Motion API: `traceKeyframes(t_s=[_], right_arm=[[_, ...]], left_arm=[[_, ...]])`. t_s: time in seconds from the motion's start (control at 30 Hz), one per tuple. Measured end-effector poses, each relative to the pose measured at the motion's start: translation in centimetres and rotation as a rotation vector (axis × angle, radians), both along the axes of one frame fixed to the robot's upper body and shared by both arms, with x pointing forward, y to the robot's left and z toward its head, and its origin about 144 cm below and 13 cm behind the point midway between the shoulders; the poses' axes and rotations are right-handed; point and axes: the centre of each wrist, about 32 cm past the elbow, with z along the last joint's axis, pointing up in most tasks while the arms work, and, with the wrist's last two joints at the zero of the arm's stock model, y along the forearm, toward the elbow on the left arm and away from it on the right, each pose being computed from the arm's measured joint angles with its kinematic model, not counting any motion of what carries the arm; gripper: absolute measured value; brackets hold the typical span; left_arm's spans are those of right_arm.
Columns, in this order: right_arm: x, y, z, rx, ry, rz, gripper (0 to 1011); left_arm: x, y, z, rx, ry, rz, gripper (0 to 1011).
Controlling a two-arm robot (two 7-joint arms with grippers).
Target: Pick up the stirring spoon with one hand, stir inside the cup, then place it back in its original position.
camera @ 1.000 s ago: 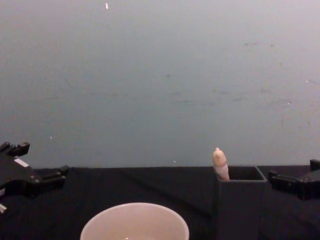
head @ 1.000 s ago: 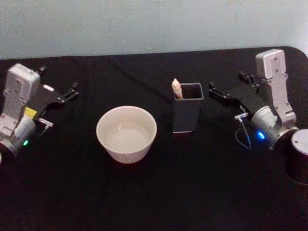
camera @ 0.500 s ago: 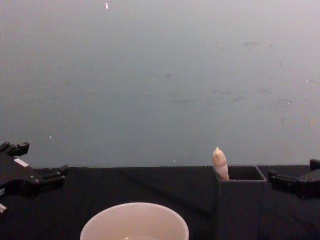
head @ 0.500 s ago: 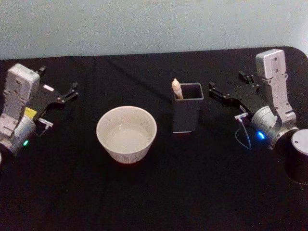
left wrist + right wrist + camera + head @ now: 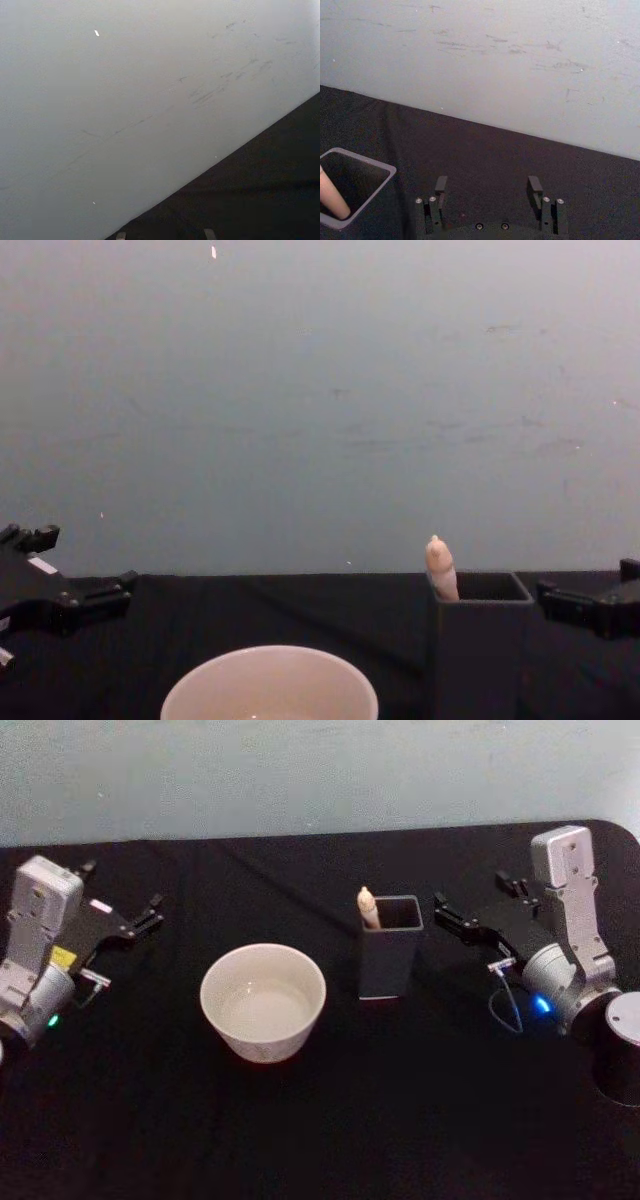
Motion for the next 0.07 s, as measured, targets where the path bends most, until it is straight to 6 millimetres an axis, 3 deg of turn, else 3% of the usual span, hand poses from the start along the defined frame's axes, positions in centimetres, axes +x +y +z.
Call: traceKeyframes(t_s=[0.07], right_arm=[[0.00,0.00,0.00,0.000,0.000,0.000,1002]], left_arm=[[0.00,0.00,0.00,0.000,0.000,0.000,1001]])
